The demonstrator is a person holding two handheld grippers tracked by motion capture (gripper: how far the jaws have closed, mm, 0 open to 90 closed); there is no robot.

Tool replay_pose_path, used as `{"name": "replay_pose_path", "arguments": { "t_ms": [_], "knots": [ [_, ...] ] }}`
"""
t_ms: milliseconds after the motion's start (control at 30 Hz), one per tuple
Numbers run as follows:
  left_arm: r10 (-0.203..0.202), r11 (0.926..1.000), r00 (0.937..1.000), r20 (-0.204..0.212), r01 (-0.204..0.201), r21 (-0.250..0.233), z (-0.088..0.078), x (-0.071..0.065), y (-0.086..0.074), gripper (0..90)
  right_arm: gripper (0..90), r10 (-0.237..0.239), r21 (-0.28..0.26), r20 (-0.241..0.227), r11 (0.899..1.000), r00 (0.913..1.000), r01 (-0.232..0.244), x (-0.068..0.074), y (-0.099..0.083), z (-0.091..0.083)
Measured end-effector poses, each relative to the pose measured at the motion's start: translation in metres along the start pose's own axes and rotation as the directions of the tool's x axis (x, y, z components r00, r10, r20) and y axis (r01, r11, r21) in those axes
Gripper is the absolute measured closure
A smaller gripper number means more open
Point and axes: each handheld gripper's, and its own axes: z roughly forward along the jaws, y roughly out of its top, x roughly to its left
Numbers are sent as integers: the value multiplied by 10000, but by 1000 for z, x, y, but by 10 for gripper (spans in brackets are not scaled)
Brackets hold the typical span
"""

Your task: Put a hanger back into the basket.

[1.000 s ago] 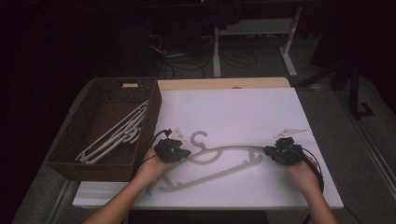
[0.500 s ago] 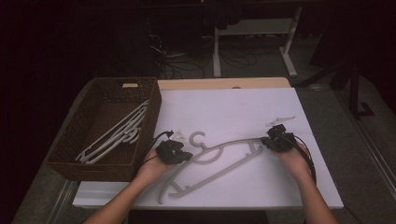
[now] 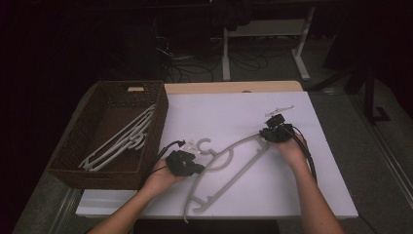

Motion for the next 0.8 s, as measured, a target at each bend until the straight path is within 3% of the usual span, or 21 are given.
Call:
{"name": "replay_pose_path", "arguments": {
  "t_ms": [33, 67, 100, 133, 167, 200, 233, 267, 433, 533, 700, 800],
  "knots": [
    [0, 10000, 10000, 0, 0, 0, 0, 0, 0, 900, 733, 0, 0, 0, 10000, 10000, 0, 0, 0, 0],
    [105, 9999, 9999, 61, -106, 88, -8, -4, -5, 900, 594, 123, -241, -193, 9996, 9997, -128, 3, -3, -8],
    [105, 9999, 9999, 61, -106, 88, -8, -4, -5, 900, 594, 123, -241, -193, 9996, 9997, -128, 3, -3, -8],
    [166, 9998, 9997, 200, -168, 63, -15, -12, -11, 900, 485, 215, -445, -534, 9987, 9983, -238, 5, -8, -17],
    [166, 9998, 9997, 200, -168, 63, -15, -12, -11, 900, 485, 215, -445, -534, 9987, 9983, -238, 5, -8, -17],
    [267, 9995, 9992, 285, -272, 163, -20, -22, -18, 900, 397, 425, -678, -764, 9966, 9962, -477, 6, -14, -26],
    [267, 9995, 9992, 285, -272, 163, -20, -22, -18, 900, 397, 425, -678, -764, 9966, 9962, -477, 6, -14, -26],
    [294, 9994, 9994, 156, -297, 186, -23, -30, -25, 900, 349, 600, -920, -923, 9934, 9939, -685, 7, -20, -34],
    [194, 9980, 9997, 155, -203, 597, -28, -36, -39, 900, 301, 686, -1180, -1052, 9897, 9921, -810, 7, -34, -47],
    [-113, 9983, 9988, 470, 86, 569, -30, -37, -48, 900, 286, 687, -1241, -1097, 9889, 9916, -822, 9, -49, -57],
    [-6, 9992, 9976, 691, -22, 409, -25, -43, -40, 900, 281, 768, -1236, -1115, 9882, 9908, -906, 9, -61, -65],
    [268, 9985, 9941, 1055, -316, 444, -14, -53, -29, 900, 279, 879, -1258, -1111, 9868, 9899, -1018, 8, -68, -71]
  ]
}}
